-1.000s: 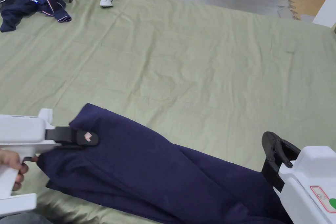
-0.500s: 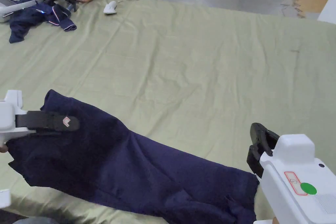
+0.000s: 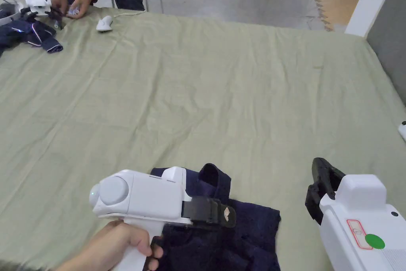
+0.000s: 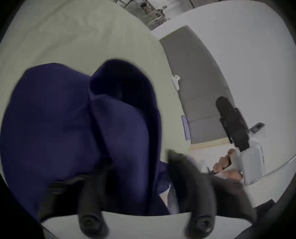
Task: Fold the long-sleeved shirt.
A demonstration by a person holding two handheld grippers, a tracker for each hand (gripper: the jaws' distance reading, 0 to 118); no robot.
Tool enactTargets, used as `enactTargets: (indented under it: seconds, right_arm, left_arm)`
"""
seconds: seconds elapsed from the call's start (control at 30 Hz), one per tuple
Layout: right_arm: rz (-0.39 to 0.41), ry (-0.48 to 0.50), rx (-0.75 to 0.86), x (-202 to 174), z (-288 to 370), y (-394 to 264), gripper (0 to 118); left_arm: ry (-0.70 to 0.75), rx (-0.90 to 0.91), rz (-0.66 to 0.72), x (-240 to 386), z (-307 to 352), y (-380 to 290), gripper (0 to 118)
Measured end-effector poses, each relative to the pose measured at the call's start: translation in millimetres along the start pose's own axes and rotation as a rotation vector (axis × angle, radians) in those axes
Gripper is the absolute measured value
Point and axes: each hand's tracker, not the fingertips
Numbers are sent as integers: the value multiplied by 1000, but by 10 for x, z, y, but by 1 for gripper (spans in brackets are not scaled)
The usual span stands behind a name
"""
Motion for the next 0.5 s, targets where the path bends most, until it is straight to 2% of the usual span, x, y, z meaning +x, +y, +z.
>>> enactTargets:
  seconds: [0.03,0.07,0.1,0.13,0.23,0.33,0.37,0.4,0.47,0.5]
  right_arm:
    - [-7,-2,3,44,28,-4,0]
    - [-16,-12,7,79,46,-10,0]
    - [-20,-14,7,110,55,-13,0]
    - [-24,-18,7,139,66,-18,0]
    - [-41,-29,8,194,77,-27,0]
    - [-48,-32,6,194,80,-43,0]
    - [-51,-32,4,196,76,-50,0]
    - [-55,-28,4,194,79,-55,0]
    - [-68,-25,3,188,88,-64,0]
    - [-72,-22,2,186,86,-71,0]
  left_arm:
    - [-21,18,-23,56,-31,-20,77]
    - [-56,40,-45,116,13,-38,95]
    - [-70,63,-69,173,83,-41,107]
    - [-88,106,-74,216,257,-49,111]
    - [-121,222,-31,168,688,14,111]
    - [-119,332,32,-229,1077,116,110]
    - [-98,341,79,-363,1133,145,108]
    - [-111,324,128,-552,1188,155,98]
    - [-176,280,198,-791,1069,126,42]
    - [-149,244,203,-844,949,86,18]
